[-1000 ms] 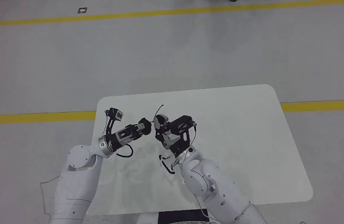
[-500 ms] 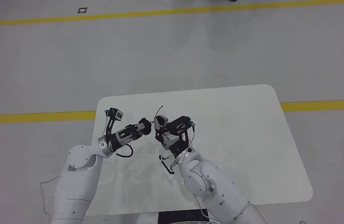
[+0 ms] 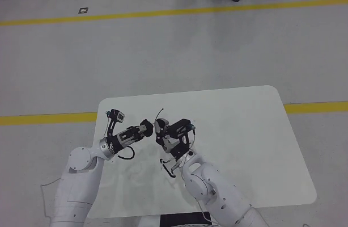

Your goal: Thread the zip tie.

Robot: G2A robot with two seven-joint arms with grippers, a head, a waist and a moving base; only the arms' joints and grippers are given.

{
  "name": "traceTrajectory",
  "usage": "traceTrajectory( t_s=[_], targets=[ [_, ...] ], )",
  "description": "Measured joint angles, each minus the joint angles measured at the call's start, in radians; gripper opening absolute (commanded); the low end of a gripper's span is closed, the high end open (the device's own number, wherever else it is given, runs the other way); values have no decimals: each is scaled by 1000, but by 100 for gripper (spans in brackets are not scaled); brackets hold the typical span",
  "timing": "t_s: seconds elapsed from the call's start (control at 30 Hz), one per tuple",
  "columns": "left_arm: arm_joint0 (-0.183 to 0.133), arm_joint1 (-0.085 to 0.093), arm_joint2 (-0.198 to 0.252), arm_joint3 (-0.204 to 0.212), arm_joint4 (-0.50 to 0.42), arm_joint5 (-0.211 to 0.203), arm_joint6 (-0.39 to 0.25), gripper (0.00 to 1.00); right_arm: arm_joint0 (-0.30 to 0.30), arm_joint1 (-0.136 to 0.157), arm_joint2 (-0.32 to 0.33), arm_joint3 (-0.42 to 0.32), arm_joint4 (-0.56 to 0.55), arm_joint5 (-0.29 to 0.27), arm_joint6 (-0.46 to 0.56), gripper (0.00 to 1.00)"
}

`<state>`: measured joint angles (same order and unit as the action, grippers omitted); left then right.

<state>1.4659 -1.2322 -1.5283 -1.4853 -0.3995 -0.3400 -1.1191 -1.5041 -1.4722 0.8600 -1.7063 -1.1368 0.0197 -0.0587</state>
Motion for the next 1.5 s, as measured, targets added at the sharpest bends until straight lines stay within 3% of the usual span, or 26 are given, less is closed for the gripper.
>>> traceTrajectory(
  t_s=[0.47, 0.5, 0.6, 0.63, 0.67, 0.93, 1.07, 1.17, 1.37, 1.43, 1.5],
  targets=[
    [0, 0, 0, 0, 0, 0, 0, 0, -2, 0, -5, 1, -30, 17, 3, 0],
    [0, 0, 0, 0, 0, 0, 0, 0, -2, 0, -5, 1, -31, 17, 3, 26],
    [0, 0, 0, 0, 0, 0, 0, 0, 0, 1, -5, 1, -43, 18, 2, 49],
    [0, 0, 0, 0, 0, 0, 0, 0, 0, 1, -5, 1, -47, 17, 1, 87],
    [0, 0, 0, 0, 0, 0, 0, 0, 0, 1, -4, -1, -52, 17, 0, 100],
    [0, 0, 0, 0, 0, 0, 0, 0, -30, 14, 32, -44, -94, -6, -21, 100],
    [0, 0, 0, 0, 0, 0, 0, 0, -58, 35, 73, -81, -196, -70, -56, 100],
    [0, 0, 0, 0, 0, 0, 0, 0, -61, 40, 80, -82, -272, -86, -68, 100],
    [0, 0, 0, 0, 0, 0, 0, 0, -61, 39, 79, -82, -239, -84, -67, 100],
    [0, 0, 3, 2, -8, 14, 16, 0, -57, 41, 79, -80, -243, -86, -66, 100],
    [-6, 1, 6, 4, -47, 68, 47, 0, -42, 48, 82, -68, -306, -74, -70, 100]
  ],
)
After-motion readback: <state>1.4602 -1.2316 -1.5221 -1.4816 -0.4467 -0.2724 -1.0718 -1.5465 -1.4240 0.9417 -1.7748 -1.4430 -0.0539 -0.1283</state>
